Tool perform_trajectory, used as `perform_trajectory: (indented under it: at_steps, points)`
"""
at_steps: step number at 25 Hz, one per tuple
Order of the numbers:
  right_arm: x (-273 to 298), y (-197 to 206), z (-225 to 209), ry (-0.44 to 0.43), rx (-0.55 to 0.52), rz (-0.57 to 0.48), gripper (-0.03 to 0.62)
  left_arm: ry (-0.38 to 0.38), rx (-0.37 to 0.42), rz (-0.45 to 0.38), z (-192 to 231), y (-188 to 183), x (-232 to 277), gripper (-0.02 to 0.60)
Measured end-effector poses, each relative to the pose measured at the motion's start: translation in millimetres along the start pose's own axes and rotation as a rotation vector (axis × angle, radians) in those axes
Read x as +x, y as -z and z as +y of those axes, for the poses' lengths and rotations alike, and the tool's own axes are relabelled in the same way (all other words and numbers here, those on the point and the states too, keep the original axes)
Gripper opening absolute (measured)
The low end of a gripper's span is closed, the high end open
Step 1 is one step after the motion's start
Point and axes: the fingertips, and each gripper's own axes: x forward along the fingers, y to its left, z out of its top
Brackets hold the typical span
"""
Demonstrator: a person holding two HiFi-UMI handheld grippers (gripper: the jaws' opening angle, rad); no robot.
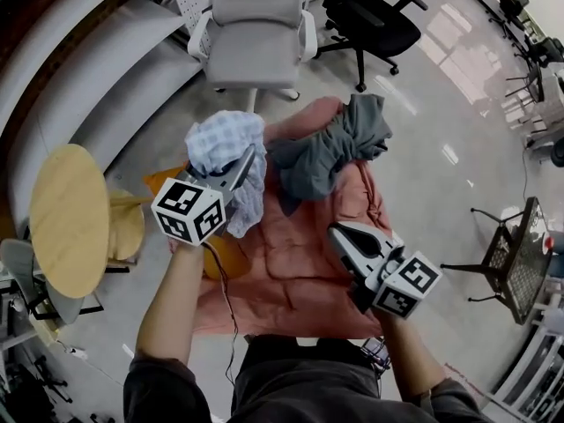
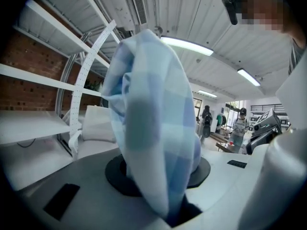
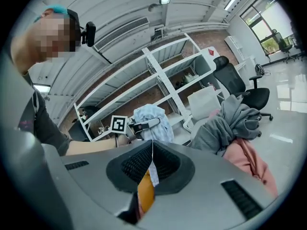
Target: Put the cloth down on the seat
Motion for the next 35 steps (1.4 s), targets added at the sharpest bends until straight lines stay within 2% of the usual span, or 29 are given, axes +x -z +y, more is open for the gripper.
perform_trajectory:
  at_steps: [7, 11, 13, 16, 20, 23, 26, 35]
  points:
    - [37, 20, -40, 0.016, 0.002, 0.023, 0.015, 0.016, -0.047, 0.093, 72, 45, 113, 0.132]
    - [50, 36, -59, 0.029, 0.060, 0.034, 0.015, -0.007, 0.018, 0.205, 88, 73, 182, 0.153]
    - [52, 46, -69, 0.032, 0.051, 0.036, 0.015, -0.023, 0.045, 0.246, 91, 88, 202, 0.167]
    - [54, 56, -78, 0.029, 0.042, 0.047, 0.015, -0.029, 0.056, 0.287, 98, 107, 222, 0.237]
    - [54, 67, -88, 0.035, 0.060, 0.059, 0.015, -0.049, 0.066, 0.282, 107, 113, 231, 0.386]
    - [55, 67, -91, 0.038, 0.056, 0.055, 0.015, -0.058, 0.104, 0.234, 106, 98, 226, 0.446]
    - [59, 60, -88, 0.031, 0.063, 0.038, 0.015, -0.045, 0.128, 0.217, 97, 86, 215, 0.454]
    - [58, 40, -61, 0.009, 0.018, 0.031, 0.015, -0.060, 0.120, 0.214, 82, 77, 169, 0.454]
